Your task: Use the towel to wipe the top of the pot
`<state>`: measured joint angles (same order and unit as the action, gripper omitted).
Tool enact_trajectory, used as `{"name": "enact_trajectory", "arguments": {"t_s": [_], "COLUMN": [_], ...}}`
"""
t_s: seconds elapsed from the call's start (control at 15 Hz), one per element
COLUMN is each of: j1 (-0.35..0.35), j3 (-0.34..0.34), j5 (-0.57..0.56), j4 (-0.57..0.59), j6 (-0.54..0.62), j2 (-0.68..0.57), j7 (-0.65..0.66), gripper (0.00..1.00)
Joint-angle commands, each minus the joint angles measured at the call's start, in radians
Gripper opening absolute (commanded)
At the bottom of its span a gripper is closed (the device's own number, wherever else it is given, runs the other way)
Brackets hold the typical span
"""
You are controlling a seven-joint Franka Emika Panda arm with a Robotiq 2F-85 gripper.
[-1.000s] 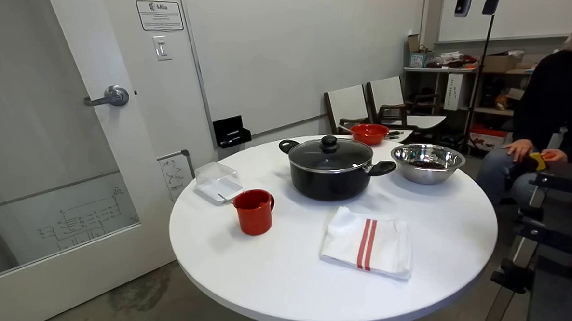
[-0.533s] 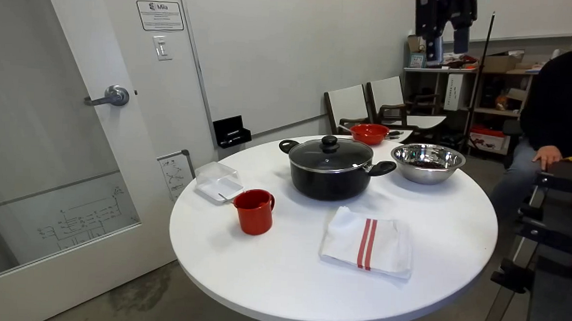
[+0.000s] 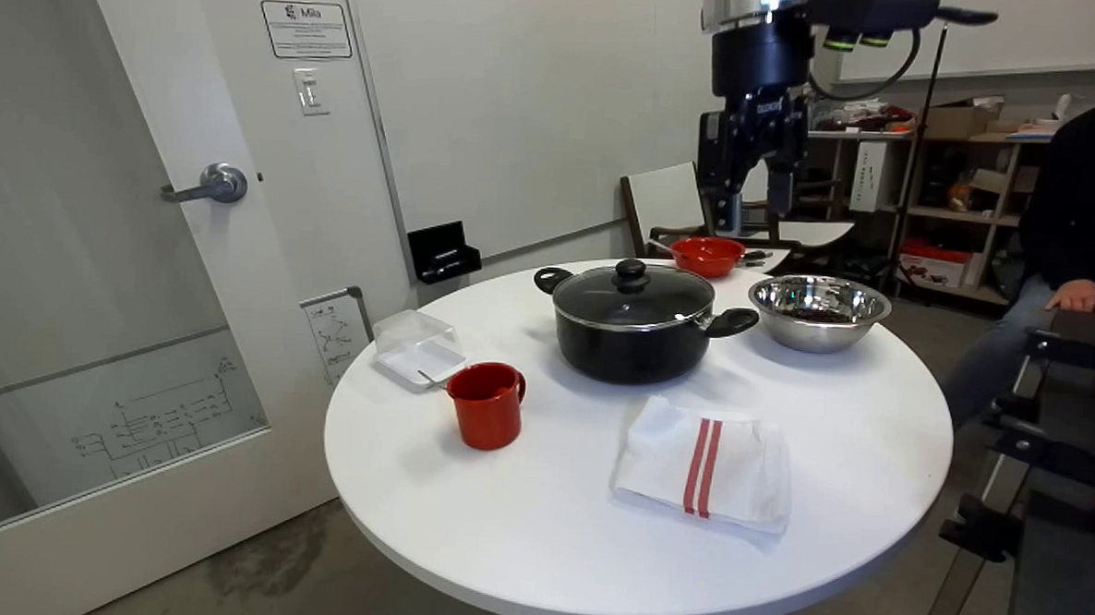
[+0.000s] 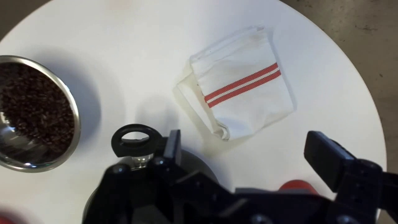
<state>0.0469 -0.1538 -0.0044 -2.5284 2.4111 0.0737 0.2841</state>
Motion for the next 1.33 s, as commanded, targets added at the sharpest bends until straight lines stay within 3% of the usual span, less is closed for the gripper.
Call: {"name": "enact_trajectory", "arguments": {"t_s": [0.0,0.2,0.8,1.2,1.27], "j1": [0.016,0.037,0.061,0.101,0.118], "j3": [0.037,0.009,0.008,-0.058,-0.057], "j5": [0.118,0.163,0.127,0.465,0.460], "j4": [0.040,0.072,0.074,0.076,0.068], "j6": [0.118,0.152,0.137,0.134,0.150], "j2": [-0.130,-0.181,-0.183,-0.202,-0.206], "j7": [-0.128,-0.220,-0.199,-0.056,0.023], "gripper": [1.00,1.00,1.00,1.00,1.00]}}
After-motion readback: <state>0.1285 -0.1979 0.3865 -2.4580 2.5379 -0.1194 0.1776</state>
